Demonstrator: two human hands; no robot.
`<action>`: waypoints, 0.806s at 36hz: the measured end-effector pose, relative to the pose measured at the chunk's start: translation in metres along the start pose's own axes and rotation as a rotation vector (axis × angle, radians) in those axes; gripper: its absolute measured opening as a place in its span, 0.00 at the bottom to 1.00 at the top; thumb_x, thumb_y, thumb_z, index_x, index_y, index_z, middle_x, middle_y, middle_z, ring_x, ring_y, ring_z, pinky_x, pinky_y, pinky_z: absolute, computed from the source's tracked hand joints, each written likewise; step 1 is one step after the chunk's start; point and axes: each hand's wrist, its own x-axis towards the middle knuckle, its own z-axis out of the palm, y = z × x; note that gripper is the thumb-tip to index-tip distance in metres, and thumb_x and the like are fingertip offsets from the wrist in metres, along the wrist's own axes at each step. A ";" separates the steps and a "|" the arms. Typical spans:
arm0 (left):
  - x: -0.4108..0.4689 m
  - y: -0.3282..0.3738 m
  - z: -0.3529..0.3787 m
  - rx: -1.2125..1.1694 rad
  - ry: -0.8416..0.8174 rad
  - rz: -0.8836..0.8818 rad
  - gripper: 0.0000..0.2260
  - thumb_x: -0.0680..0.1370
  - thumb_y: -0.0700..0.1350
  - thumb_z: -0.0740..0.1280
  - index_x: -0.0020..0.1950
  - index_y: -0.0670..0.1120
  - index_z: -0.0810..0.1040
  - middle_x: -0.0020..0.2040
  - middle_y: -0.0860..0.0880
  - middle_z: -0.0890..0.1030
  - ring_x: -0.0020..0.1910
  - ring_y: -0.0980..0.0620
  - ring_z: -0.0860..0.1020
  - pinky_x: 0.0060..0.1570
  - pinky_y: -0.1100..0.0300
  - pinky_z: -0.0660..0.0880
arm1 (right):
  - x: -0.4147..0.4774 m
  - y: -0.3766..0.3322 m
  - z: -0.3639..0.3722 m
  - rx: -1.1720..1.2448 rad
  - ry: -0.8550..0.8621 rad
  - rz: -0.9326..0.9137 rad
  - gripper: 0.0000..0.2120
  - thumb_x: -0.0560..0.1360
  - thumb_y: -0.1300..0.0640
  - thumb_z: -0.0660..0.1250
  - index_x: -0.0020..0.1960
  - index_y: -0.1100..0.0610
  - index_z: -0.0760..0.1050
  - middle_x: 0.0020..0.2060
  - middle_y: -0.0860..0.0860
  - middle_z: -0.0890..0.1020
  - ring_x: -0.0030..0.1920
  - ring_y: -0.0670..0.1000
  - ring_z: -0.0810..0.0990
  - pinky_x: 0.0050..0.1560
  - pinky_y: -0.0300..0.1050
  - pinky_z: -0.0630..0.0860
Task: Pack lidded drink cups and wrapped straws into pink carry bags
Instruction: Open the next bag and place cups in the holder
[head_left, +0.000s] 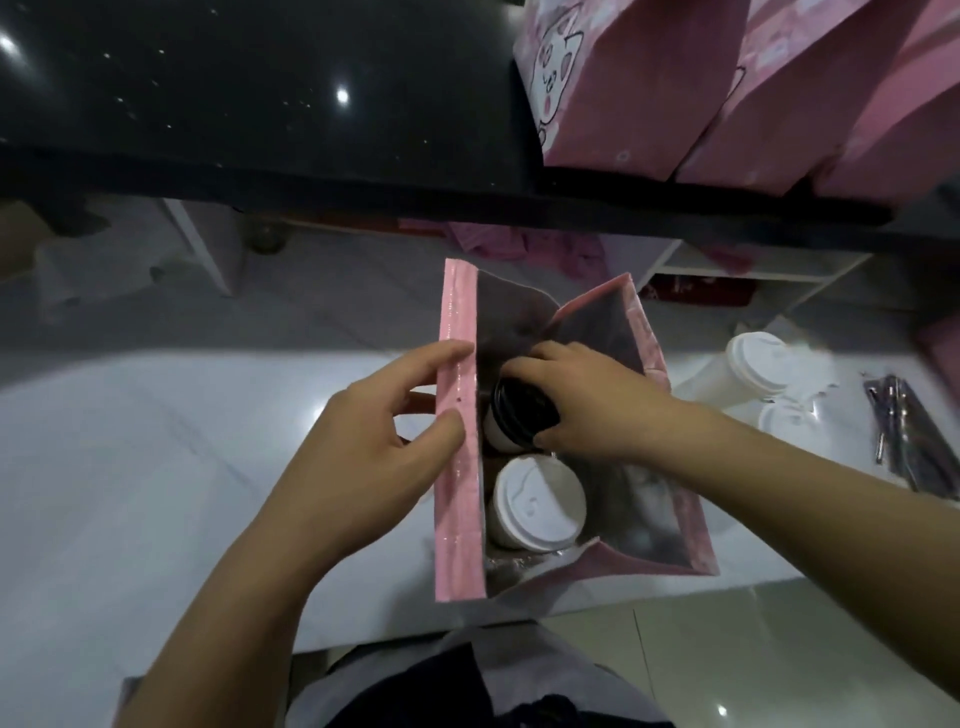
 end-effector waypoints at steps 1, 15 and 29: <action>0.000 -0.001 -0.001 0.000 -0.008 0.004 0.21 0.78 0.43 0.66 0.66 0.65 0.74 0.56 0.69 0.78 0.55 0.68 0.77 0.43 0.69 0.77 | 0.002 0.000 0.004 0.006 -0.007 0.007 0.33 0.71 0.54 0.73 0.73 0.46 0.64 0.62 0.50 0.72 0.60 0.55 0.72 0.53 0.43 0.69; 0.008 -0.011 -0.008 -0.007 -0.080 0.042 0.22 0.78 0.42 0.69 0.67 0.63 0.75 0.53 0.66 0.79 0.53 0.69 0.78 0.40 0.73 0.75 | 0.011 -0.003 -0.003 0.016 -0.018 0.059 0.26 0.72 0.56 0.71 0.68 0.51 0.71 0.59 0.54 0.75 0.59 0.56 0.75 0.53 0.44 0.71; 0.011 -0.012 -0.004 0.011 -0.110 0.063 0.21 0.78 0.44 0.69 0.66 0.66 0.73 0.54 0.67 0.78 0.54 0.70 0.77 0.41 0.75 0.74 | 0.018 0.003 0.013 0.023 -0.076 0.082 0.32 0.68 0.57 0.75 0.70 0.51 0.69 0.61 0.53 0.76 0.61 0.56 0.75 0.57 0.49 0.75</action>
